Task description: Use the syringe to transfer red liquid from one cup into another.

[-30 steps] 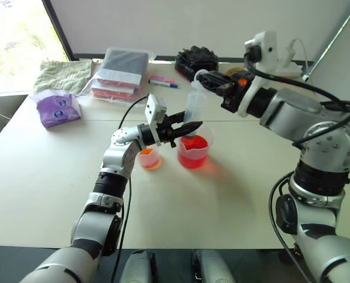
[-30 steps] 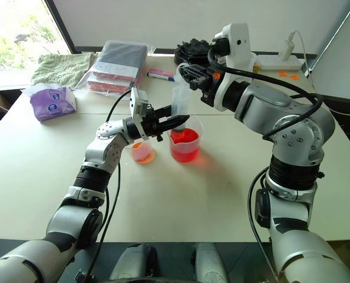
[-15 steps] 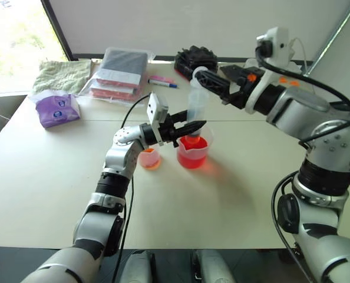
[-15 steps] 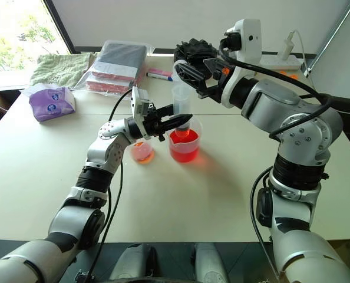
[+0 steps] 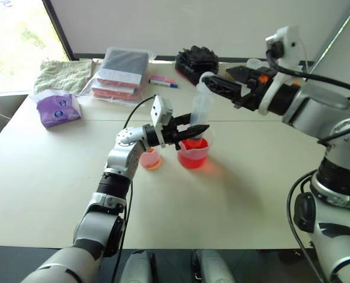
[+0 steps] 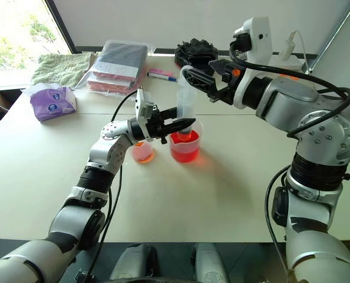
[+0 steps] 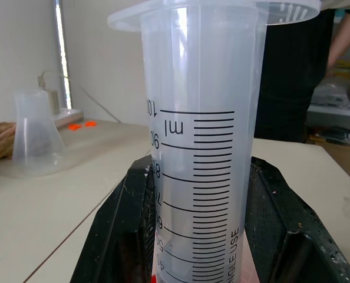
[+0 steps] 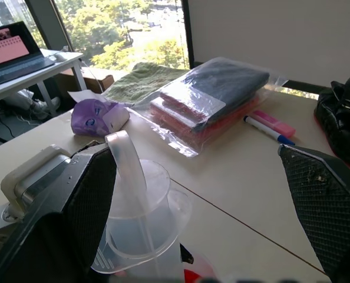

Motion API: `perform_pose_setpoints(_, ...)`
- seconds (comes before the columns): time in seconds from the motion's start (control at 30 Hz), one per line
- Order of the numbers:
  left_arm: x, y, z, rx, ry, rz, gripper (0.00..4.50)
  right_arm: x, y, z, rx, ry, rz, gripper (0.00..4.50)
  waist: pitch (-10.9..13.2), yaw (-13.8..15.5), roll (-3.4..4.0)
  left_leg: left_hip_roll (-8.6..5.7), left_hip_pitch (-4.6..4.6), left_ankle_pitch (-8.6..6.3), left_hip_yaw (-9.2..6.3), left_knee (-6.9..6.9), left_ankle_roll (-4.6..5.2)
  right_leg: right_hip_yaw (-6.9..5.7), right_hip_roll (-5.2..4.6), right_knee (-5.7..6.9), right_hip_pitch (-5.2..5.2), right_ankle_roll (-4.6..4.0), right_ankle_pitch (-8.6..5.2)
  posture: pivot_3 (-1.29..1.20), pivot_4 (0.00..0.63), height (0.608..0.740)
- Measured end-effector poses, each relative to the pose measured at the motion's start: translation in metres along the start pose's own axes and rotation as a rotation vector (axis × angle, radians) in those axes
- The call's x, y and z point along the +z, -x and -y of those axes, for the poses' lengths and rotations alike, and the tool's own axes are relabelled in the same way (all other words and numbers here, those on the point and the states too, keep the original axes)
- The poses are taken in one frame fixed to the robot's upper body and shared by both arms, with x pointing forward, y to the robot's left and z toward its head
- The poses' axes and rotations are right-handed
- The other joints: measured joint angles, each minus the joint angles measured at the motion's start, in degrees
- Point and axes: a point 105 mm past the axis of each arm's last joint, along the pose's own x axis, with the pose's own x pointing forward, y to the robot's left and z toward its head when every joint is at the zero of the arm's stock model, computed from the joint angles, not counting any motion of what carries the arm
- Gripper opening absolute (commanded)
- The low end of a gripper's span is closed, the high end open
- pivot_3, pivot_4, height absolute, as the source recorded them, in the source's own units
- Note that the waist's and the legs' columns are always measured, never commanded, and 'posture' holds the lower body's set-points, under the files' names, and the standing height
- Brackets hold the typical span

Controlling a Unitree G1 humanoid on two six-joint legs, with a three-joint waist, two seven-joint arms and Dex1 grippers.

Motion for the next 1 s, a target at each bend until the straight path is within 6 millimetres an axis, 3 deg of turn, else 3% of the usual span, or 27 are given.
perform_pose_setpoints(0.37, -0.001, -0.001, 0.001, -0.007, -0.001, -0.009, 1.48, 0.004, 0.015, 0.001, 0.055, 0.044, -0.026, 4.45, 0.0, 0.1, 0.0, 0.0, 0.0, 0.0, 0.0, 0.0, 0.0, 0.0, -0.01, -0.01, 0.0, 0.0, 0.0, 0.0, 0.15, 0.74)
perform_pose_setpoints(0.77, -0.001, -0.001, -0.001, 0.015, -0.001, -0.004, 1.48, 0.015, 0.04, 0.001, 0.127, -0.05, 0.091, 4.45, 0.0, 0.1, 0.0, 0.0, 0.0, 0.0, -0.01, 0.0, 0.0, 0.01, -0.01, -0.01, 0.01, 0.0, 0.0, 0.0, 0.15, 0.74)
perform_pose_setpoints(1.0, 0.003, 0.0, -0.005, 0.047, -0.005, 0.012, 1.48, 0.005, 0.038, 0.005, 0.103, -0.074, 0.08, 4.45, 0.0, 0.1, 0.0, 0.01, 0.0, 0.0, -0.01, 0.0, 0.0, 0.01, 0.0, -0.01, 0.01, 0.0, 0.0, 0.0, 0.15, 0.74)
